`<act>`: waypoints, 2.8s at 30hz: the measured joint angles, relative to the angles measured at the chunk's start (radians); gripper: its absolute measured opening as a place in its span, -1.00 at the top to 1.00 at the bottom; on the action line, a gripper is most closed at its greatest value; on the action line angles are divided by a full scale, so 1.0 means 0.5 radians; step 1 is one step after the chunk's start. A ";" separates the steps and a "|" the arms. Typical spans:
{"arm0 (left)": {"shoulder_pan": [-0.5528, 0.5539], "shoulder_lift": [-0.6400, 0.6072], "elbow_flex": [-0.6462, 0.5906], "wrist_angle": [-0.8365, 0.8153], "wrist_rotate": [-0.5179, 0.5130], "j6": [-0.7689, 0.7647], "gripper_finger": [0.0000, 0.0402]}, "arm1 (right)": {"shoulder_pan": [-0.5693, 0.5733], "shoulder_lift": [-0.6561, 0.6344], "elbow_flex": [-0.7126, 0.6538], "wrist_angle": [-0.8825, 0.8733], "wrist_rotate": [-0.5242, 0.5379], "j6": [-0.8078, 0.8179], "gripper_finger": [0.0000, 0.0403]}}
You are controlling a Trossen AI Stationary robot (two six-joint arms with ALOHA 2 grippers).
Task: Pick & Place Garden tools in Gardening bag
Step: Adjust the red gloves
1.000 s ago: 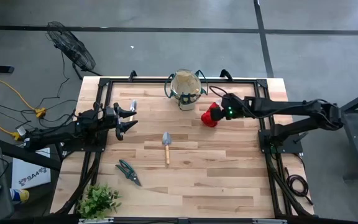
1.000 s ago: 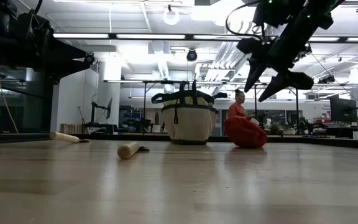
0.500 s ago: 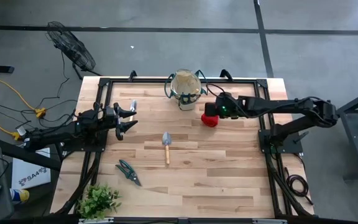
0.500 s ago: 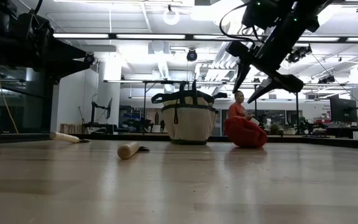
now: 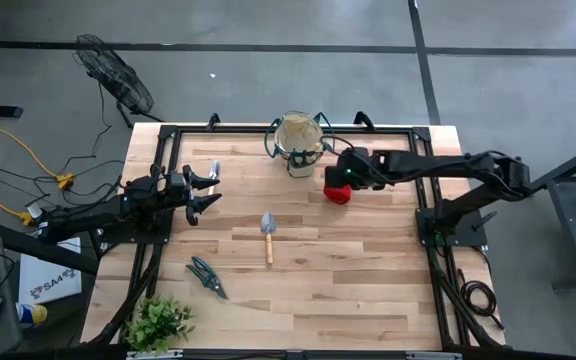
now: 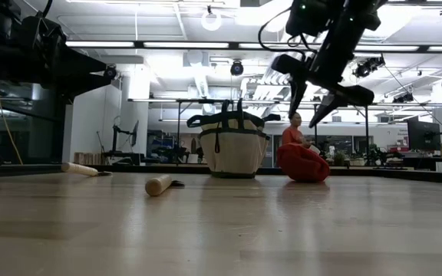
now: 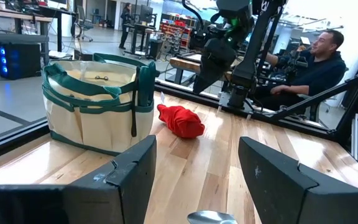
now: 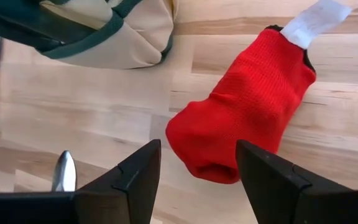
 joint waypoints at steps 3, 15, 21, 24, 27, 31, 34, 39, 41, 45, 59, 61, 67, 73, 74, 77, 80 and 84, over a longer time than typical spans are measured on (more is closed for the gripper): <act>0.000 0.000 0.000 0.000 0.000 0.000 -0.11 | 0.001 0.044 0.058 -0.042 0.002 -0.003 0.00; -0.001 0.000 0.000 0.000 0.000 -0.001 -0.11 | 0.016 0.240 0.276 -0.278 -0.005 -0.011 0.00; -0.001 0.000 0.000 0.000 0.000 -0.001 -0.11 | 0.014 0.333 0.278 -0.279 -0.070 -0.003 0.00; -0.001 0.000 0.000 0.000 0.000 0.000 -0.11 | 0.015 0.356 0.277 -0.280 -0.081 -0.003 0.00; 0.000 0.000 0.000 0.000 0.000 0.000 -0.11 | 0.013 0.355 0.278 -0.280 0.002 0.033 0.00; 0.000 0.000 0.000 0.000 0.000 -0.001 -0.11 | -0.011 0.355 0.278 -0.280 0.051 0.078 0.00; -0.001 0.000 0.000 0.000 0.000 0.000 -0.11 | -0.018 0.355 0.278 -0.280 0.062 0.091 0.00; 0.000 0.000 0.000 0.000 0.000 0.000 -0.11 | -0.012 0.355 0.277 -0.279 0.106 0.069 -0.02; -0.001 0.000 0.000 0.000 0.000 0.000 -0.11 | -0.012 0.355 0.277 -0.279 0.123 0.043 -0.06; 0.000 0.000 0.000 0.000 0.000 -0.001 -0.11 | -0.013 0.355 0.277 -0.283 0.158 0.036 -0.22; 0.000 0.001 0.000 0.000 0.000 -0.001 -0.11 | -0.040 0.505 0.274 -0.358 0.166 0.159 -0.54; 0.000 0.001 0.000 0.000 0.000 0.000 -0.11 | -0.050 0.534 0.274 -0.319 0.166 0.161 -0.54; 0.000 0.001 0.000 0.001 0.000 -0.001 -0.11 | -0.072 0.609 0.274 -0.302 0.166 0.161 -0.55; 0.000 0.000 0.000 0.000 0.000 0.000 -0.11 | -0.074 0.650 0.274 -0.302 0.102 0.071 -0.55; 0.000 0.000 0.000 0.001 0.000 -0.001 -0.11 | -0.074 0.651 0.274 -0.309 0.096 0.042 -0.55; 0.000 0.001 0.000 0.000 0.000 -0.001 -0.11 | -0.074 0.654 0.274 -0.362 0.039 -0.038 -0.55; -0.001 0.000 0.000 0.000 0.000 -0.001 -0.11 | -0.070 0.654 0.274 -0.441 0.003 -0.093 -0.55; 0.000 0.001 0.000 0.000 0.000 -0.001 -0.11 | -0.067 0.650 0.274 -0.498 -0.051 -0.124 -0.55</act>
